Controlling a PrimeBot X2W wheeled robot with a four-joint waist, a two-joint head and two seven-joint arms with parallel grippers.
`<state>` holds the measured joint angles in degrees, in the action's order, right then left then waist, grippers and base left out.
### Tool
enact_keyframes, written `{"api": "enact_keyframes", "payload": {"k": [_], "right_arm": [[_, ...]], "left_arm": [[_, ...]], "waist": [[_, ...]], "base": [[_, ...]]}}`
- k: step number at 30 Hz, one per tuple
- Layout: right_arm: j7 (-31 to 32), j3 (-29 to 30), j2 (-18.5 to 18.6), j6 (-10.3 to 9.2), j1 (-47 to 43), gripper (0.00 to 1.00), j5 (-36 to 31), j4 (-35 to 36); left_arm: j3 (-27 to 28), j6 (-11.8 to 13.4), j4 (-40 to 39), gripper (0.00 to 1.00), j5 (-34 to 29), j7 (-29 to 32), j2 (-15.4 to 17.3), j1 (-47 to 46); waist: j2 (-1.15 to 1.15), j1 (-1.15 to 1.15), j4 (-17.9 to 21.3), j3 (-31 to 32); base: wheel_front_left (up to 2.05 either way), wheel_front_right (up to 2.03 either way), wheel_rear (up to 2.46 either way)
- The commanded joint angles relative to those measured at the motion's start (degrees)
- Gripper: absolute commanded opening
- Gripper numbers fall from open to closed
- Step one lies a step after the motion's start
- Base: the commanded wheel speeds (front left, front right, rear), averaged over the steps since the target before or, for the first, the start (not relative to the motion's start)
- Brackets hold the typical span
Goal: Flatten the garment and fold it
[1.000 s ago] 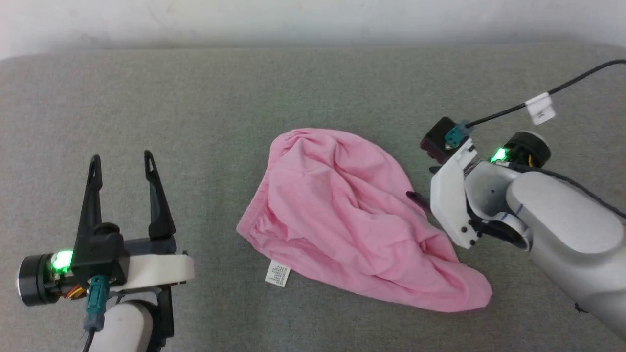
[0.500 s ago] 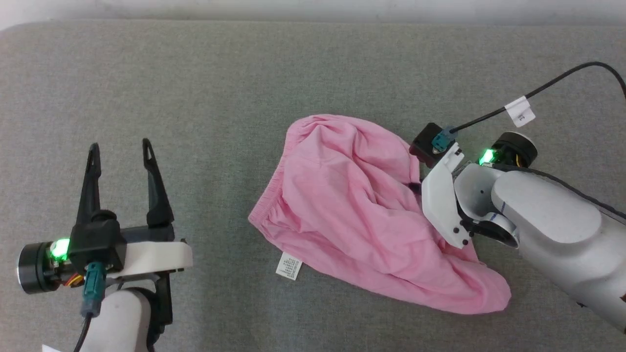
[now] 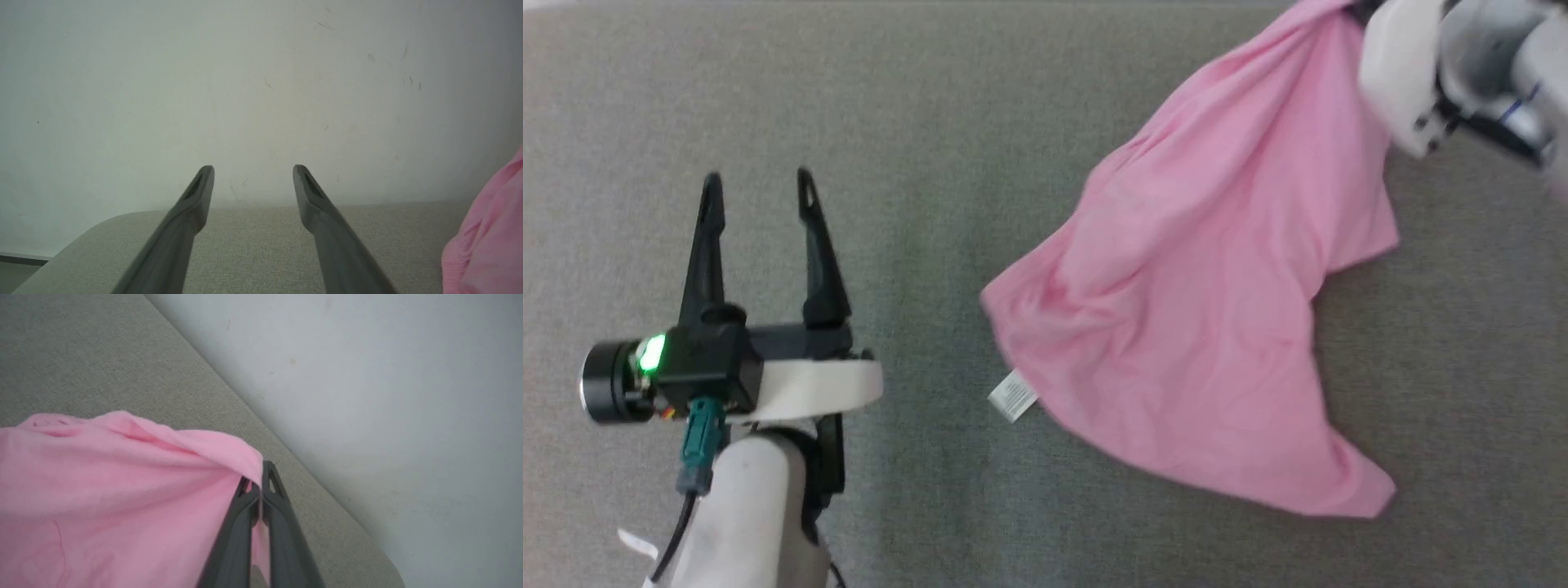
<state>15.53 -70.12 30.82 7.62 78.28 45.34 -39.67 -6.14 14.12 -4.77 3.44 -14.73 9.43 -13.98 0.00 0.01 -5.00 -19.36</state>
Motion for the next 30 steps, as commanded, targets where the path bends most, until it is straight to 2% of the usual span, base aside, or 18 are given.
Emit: {"api": "enact_keyframes", "payload": {"k": [1, 8, 12, 16, 17, 18, 24, 27, 30], "right_arm": [[-0.4, 0.2, 0.2, -0.13, 2.3, 0.0, -0.8, -1.5], [-0.1, 1.4, -1.2, -0.13, 8.0, 0.0, -2.7, -13.8], [0.3, 1.6, -2.7, -0.13, 5.9, 0.0, -2.8, -20.1], [0.1, 2.2, -4.2, -0.13, 2.1, 0.0, -0.1, -22.6], [0.1, 2.1, -4.3, -0.13, 1.5, 0.37, 0.5, -22.7], [-0.1, 2.0, -4.3, -0.13, 1.0, 1.0, 1.0, -22.7], [-5.6, 0.5, -2.6, -0.13, 0.4, 1.0, 2.5, -18.3], [-6.6, -1.1, 0.0, -0.13, 0.2, 1.0, 2.3, -13.7], [-5.0, -2.1, 3.2, -0.13, 0.2, 1.0, 3.3, -6.9]], "left_arm": [[-0.3, -0.6, -0.4, 1.0, -0.4, -0.3, -0.8, -2.0], [-1.0, -1.9, -1.4, 1.0, -1.4, -0.3, -3.2, -7.5], [-1.4, -2.2, -1.6, 1.0, -2.1, -0.3, -3.8, -9.3], [-1.5, -2.3, -1.2, 1.0, -2.6, -0.3, -3.9, -9.9], [-1.4, -2.3, -1.0, 1.0, -2.7, -0.3, -3.8, -9.7], [-1.3, -2.3, -0.8, 1.0, -2.8, -0.3, -3.6, -9.5], [-0.2, -2.1, 0.8, 1.0, -3.1, -0.3, -2.2, -6.0], [0.4, -1.9, 1.3, 1.0, -3.0, -0.3, -1.5, -3.2], [1.2, -1.6, 1.4, 1.0, -2.9, -0.3, -0.8, -0.4]], "waist": [[0.0, -0.01, -4.3, -5.7], [0.0, -0.01, -7.7, -12.5], [0.0, -0.01, -8.3, -14.2], [0.0, -0.01, -8.0, -13.9], [0.0, -0.01, -7.7, -13.5], [0.0, -0.01, -7.3, -12.9], [0.0, -0.01, -4.5, -7.0], [0.0, -0.01, -2.9, -3.5], [0.0, -0.01, -1.3, -0.7]], "base": [[0.0, 0.0, 0.0], [0.0, 0.0, 0.0], [0.0, 0.0, 0.0], [0.0, 0.0, 0.0], [0.0, 0.0, 0.0], [0.0, 0.0, 0.0], [0.0, 0.0, 0.0], [0.0, 0.0, 0.0], [0.0, 0.0, 0.0]]}}
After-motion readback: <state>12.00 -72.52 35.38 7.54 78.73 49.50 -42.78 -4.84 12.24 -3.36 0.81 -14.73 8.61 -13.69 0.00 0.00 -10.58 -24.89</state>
